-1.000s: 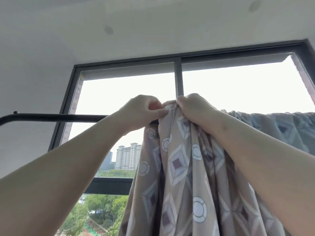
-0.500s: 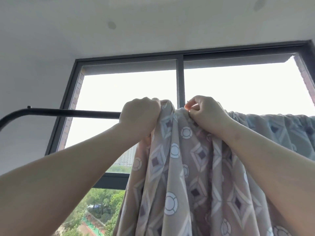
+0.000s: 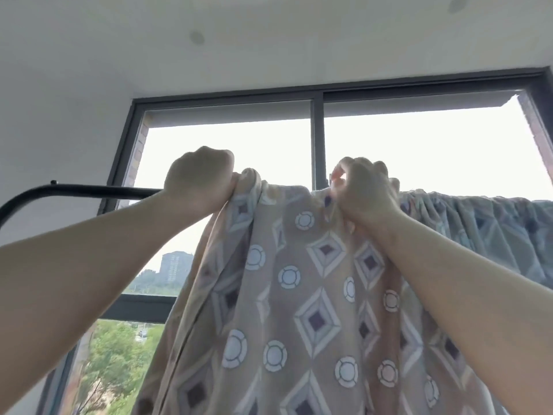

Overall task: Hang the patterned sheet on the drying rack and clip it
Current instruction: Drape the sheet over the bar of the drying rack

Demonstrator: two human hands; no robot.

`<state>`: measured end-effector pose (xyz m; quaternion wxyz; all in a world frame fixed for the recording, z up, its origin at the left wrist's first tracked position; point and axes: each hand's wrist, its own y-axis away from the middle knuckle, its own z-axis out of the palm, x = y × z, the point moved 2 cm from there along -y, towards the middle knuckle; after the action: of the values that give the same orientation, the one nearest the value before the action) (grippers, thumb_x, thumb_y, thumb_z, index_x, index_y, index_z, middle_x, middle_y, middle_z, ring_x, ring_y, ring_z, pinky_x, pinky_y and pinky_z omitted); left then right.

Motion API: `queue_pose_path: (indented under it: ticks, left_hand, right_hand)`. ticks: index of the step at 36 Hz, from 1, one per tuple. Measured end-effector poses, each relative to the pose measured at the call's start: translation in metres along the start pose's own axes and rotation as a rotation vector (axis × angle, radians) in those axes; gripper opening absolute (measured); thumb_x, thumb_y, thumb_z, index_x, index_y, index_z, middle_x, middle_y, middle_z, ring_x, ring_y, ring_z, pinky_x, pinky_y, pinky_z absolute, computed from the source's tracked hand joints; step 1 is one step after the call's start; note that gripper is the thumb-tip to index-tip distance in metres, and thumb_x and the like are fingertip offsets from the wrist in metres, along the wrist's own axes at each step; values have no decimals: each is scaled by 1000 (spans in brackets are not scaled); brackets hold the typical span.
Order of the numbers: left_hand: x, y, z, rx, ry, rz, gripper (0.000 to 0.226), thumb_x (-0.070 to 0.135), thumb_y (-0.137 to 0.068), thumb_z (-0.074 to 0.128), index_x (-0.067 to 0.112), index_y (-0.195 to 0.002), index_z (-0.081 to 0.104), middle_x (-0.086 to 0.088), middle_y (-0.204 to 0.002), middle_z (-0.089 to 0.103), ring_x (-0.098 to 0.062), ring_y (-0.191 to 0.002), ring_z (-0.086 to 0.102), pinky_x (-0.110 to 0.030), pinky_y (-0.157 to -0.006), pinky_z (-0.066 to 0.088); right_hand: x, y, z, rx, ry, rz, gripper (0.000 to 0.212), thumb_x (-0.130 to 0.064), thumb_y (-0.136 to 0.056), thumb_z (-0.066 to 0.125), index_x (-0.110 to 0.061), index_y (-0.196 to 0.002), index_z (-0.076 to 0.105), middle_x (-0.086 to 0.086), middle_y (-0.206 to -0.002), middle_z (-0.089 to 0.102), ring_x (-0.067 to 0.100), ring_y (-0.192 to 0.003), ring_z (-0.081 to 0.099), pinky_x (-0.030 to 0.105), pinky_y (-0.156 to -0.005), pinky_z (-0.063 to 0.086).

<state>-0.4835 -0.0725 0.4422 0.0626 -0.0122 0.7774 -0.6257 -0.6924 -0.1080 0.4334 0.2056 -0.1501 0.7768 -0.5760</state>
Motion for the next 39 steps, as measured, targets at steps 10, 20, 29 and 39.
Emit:
queue_pose_path:
  ticks: [10, 20, 29, 39]
  left_hand:
    - [-2, 8, 9, 34, 120, -42, 31, 24, -95, 33, 1, -91, 54, -7, -67, 48, -32, -74, 53, -33, -68, 35]
    - [-7, 8, 23, 54, 458, -230, 15, 20, -91, 48, 8, -82, 52, -4, -76, 54, -24, -76, 49, -28, -64, 33]
    - [-6, 12, 20, 23, 489, -162, 18, 16, -94, 39, 8, -85, 52, -6, -80, 55, -22, -73, 48, -28, -64, 35]
    - [4, 4, 17, -13, 380, -164, 15, 12, -94, 37, 7, -87, 49, -12, -88, 58, -31, -83, 56, -32, -66, 39]
  right_hand:
    - [8, 1, 16, -19, -115, -52, 20, -19, -95, 42, -11, -81, 55, 6, -77, 60, 26, -77, 54, 33, -67, 42]
    - [2, 5, 6, 107, 39, -9, 25, -2, -87, 42, -11, -109, 49, 2, -109, 53, 25, -114, 43, 42, -91, 36]
    - [-29, 1, 33, -93, -155, -210, 21, -21, -96, 42, -11, -90, 60, 4, -89, 64, 27, -93, 57, 37, -91, 39]
    - [-4, 3, 28, -43, -108, -136, 20, -8, -97, 30, -12, -84, 45, 6, -74, 55, 28, -73, 52, 35, -63, 42]
